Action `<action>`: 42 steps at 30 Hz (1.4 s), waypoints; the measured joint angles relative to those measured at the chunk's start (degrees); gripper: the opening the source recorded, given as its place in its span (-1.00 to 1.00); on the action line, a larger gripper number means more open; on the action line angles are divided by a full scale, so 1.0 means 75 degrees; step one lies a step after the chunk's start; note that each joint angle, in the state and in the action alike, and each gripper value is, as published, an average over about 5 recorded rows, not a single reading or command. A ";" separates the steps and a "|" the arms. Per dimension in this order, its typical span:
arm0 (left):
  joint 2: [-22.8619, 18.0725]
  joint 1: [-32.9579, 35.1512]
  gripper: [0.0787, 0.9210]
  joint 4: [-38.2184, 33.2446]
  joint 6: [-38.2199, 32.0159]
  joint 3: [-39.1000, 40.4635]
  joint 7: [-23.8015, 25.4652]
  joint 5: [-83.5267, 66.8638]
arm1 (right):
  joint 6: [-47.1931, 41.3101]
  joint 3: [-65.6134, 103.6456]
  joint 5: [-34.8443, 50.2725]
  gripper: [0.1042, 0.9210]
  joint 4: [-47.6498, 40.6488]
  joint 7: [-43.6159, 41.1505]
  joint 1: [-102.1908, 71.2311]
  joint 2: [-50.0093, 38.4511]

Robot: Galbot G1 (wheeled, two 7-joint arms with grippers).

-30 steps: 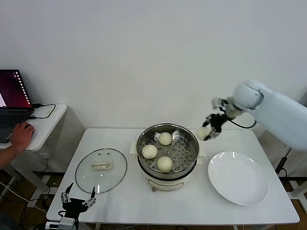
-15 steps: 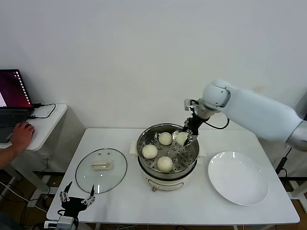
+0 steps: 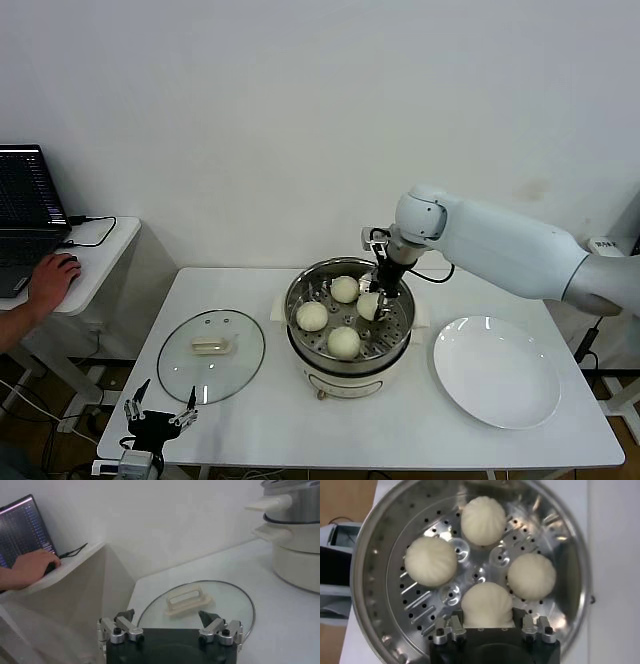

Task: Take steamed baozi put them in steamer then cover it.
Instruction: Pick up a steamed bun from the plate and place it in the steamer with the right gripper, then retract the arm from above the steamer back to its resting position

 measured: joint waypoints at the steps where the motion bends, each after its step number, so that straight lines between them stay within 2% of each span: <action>1: -0.0003 -0.0002 0.77 0.0005 0.0000 0.0008 0.0000 0.0000 | -0.0009 -0.0017 -0.0025 0.22 -0.0005 -0.0003 -0.0008 0.0001; 7: -0.0013 -0.0006 0.77 0.0036 0.0000 0.0030 -0.0002 0.0008 | -0.0066 -0.0048 -0.0140 0.29 -0.0021 0.0060 -0.0098 0.0025; 12: -0.0031 0.0012 0.77 0.0013 0.0000 0.0031 -0.0002 0.0028 | -0.0109 -0.0030 -0.0168 0.62 -0.0015 0.0092 -0.0113 0.0001; 15: -0.0035 0.0023 0.77 -0.0002 0.0000 0.0033 -0.0005 0.0050 | -0.0116 0.0016 -0.0151 0.73 0.0027 0.0078 -0.0070 -0.0065; 27: -0.0049 0.0087 0.77 -0.0127 -0.0065 0.0114 0.0002 0.0048 | -0.0020 0.1102 0.0288 0.76 0.0606 0.0201 -0.0122 -0.0946; 32: -0.0069 0.0112 0.77 -0.0182 -0.0113 0.0161 -0.0054 -0.0042 | 0.0371 0.2295 0.0808 0.76 0.1092 0.0968 -0.0605 -0.1614; 42: -0.0039 0.0103 0.77 -0.0287 -0.0151 0.0214 -0.0237 -0.0143 | 0.1321 0.5968 0.1932 0.76 0.2484 0.3737 -0.3410 -0.2732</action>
